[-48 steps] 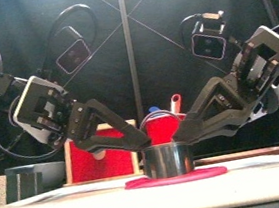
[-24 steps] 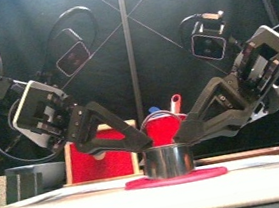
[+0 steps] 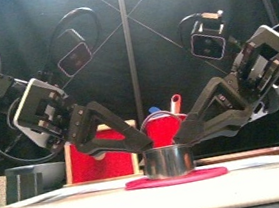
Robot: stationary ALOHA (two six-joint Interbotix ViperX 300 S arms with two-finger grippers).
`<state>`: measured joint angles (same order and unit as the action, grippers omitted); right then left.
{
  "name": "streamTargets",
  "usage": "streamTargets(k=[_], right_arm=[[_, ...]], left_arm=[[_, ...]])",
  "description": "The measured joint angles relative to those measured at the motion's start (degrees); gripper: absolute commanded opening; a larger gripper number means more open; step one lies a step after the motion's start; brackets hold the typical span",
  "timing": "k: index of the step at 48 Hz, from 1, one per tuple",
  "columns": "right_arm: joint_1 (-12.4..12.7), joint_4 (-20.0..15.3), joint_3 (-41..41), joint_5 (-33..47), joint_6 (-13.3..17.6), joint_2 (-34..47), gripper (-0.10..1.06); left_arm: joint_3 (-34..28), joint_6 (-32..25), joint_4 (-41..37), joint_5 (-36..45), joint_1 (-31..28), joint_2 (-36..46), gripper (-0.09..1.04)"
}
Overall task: Get the cutter from the drawer then cut the dough then place the extra dough in the bowl
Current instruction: Cut the dough
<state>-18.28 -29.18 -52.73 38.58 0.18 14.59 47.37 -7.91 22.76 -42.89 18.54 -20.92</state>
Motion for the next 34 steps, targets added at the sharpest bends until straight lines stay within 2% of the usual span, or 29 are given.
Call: streamTargets(k=[34], right_arm=[[1.67,1.41,0.97,-2.99,-0.18,0.0,0.43]], left_arm=[[-0.53,0.0,2.2,3.69,-0.88,0.53,0.42]])
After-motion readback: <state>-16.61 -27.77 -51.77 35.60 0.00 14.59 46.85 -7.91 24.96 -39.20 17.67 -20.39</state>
